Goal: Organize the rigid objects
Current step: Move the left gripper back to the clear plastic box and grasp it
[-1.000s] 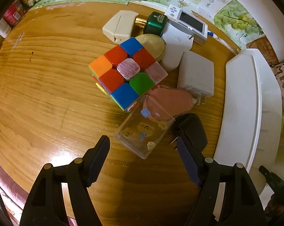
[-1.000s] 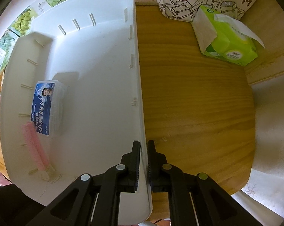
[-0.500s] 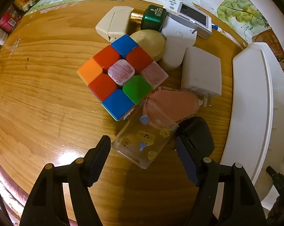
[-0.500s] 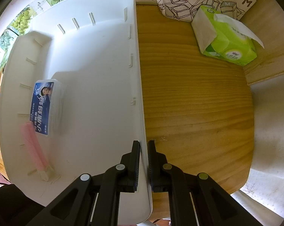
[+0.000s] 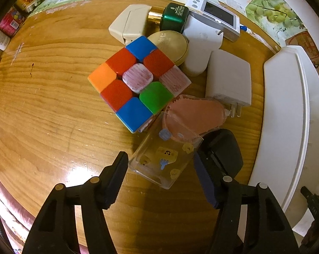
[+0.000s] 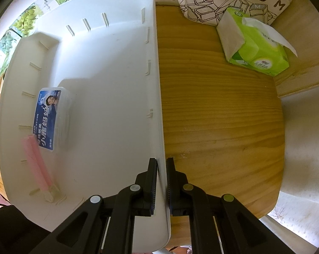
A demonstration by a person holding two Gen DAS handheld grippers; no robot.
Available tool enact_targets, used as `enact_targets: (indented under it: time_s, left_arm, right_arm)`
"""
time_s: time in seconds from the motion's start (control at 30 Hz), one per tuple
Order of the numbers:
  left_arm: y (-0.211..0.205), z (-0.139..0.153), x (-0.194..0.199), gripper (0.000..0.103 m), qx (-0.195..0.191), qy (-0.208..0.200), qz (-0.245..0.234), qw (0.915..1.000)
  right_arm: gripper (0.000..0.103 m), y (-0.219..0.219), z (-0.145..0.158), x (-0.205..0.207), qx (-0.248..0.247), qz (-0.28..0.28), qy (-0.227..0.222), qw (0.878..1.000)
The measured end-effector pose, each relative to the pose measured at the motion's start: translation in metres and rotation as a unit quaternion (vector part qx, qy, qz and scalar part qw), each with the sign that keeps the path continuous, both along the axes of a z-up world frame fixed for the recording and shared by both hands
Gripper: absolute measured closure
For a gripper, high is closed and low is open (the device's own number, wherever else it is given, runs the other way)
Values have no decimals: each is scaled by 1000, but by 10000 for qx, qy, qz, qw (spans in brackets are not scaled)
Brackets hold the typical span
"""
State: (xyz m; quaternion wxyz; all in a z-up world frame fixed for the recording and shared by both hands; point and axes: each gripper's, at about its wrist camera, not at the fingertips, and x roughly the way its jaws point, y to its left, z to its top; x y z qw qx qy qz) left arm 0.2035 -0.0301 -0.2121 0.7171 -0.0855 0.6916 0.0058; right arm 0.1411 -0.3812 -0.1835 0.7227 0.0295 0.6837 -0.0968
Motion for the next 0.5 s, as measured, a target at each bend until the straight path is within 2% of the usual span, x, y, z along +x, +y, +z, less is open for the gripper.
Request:
enact_targets:
  time_s: [0.5]
  left_arm:
    - [3,-5,-20,43,-89,41,59,9999]
  right_arm:
    - [94,6,-1,-1,-64,154,-7,9999]
